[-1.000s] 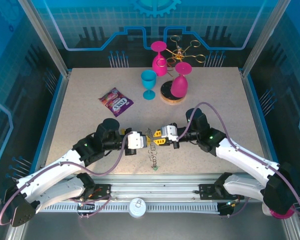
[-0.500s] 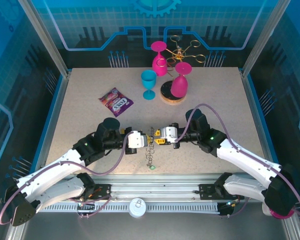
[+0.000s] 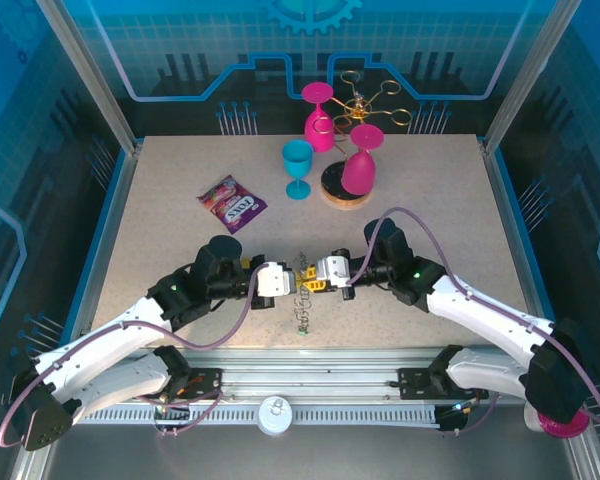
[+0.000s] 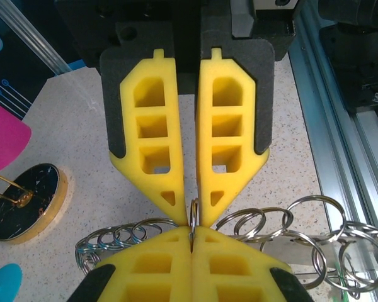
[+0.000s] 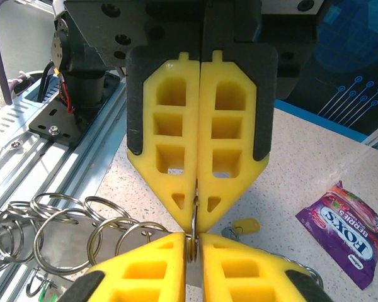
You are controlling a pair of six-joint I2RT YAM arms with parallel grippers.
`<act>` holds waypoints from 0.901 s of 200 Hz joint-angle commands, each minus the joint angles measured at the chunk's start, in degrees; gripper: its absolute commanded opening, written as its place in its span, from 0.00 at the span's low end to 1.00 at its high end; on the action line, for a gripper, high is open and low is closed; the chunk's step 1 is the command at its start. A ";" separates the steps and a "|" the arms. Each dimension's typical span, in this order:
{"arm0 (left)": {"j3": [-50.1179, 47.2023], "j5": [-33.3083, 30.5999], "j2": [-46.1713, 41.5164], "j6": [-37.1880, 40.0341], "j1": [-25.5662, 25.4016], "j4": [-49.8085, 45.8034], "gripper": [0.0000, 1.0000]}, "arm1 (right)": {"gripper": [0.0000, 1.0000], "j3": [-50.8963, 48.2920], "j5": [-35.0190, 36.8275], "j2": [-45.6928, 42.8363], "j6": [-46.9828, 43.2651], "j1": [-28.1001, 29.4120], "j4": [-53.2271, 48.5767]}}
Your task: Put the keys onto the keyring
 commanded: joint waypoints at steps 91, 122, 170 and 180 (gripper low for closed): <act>1.69 0.04 -0.91 -0.50 -0.57 4.48 0.04 | 0.00 0.99 1.22 -0.10 0.57 1.47 2.51; -0.45 -2.40 -2.34 -0.60 -0.51 4.36 0.17 | 0.00 0.54 0.19 -1.50 1.64 0.55 2.42; -1.45 -3.16 -2.86 -1.00 -0.55 3.51 0.20 | 0.00 0.51 -0.75 -2.30 2.02 0.12 1.62; -1.38 -3.26 -2.74 -0.89 -0.51 2.92 0.21 | 0.00 0.54 -0.93 -2.30 2.12 0.10 1.62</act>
